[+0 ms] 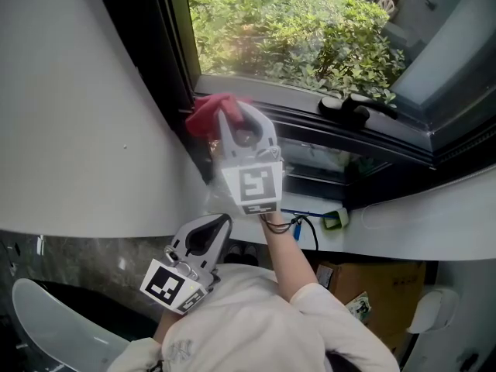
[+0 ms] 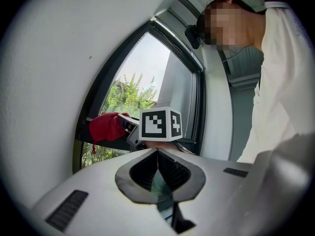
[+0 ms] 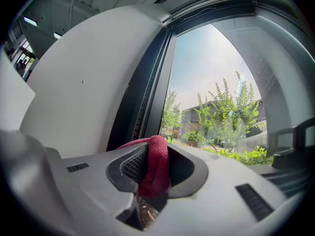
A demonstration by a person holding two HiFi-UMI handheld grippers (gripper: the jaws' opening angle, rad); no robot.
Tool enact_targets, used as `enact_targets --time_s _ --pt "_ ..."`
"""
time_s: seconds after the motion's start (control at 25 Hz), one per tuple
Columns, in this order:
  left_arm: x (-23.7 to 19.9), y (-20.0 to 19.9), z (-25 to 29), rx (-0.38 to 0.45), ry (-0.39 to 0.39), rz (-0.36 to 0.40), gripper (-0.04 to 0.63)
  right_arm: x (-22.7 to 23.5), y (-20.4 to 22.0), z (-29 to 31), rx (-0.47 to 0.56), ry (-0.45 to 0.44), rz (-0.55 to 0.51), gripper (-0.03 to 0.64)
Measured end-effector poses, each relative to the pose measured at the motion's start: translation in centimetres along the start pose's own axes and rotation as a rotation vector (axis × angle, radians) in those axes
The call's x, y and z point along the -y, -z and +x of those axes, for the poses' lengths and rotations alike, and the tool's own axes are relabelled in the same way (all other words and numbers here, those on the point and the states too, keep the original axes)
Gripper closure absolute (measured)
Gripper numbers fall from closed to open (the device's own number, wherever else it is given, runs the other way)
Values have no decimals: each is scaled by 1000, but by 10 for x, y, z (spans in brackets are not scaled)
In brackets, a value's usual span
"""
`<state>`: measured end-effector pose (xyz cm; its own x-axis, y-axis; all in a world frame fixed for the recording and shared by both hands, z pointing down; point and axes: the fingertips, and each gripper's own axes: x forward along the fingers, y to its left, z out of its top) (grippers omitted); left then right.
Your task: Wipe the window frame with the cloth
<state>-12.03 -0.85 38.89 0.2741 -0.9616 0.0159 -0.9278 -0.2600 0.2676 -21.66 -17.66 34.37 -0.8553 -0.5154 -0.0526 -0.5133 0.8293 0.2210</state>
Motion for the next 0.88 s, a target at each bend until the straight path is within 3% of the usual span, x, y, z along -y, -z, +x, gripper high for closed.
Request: enact_targets --time_s 0.88 --pt "11 -1 -3 5 16 8 584 23 5 -17 -27 60 -20 525"
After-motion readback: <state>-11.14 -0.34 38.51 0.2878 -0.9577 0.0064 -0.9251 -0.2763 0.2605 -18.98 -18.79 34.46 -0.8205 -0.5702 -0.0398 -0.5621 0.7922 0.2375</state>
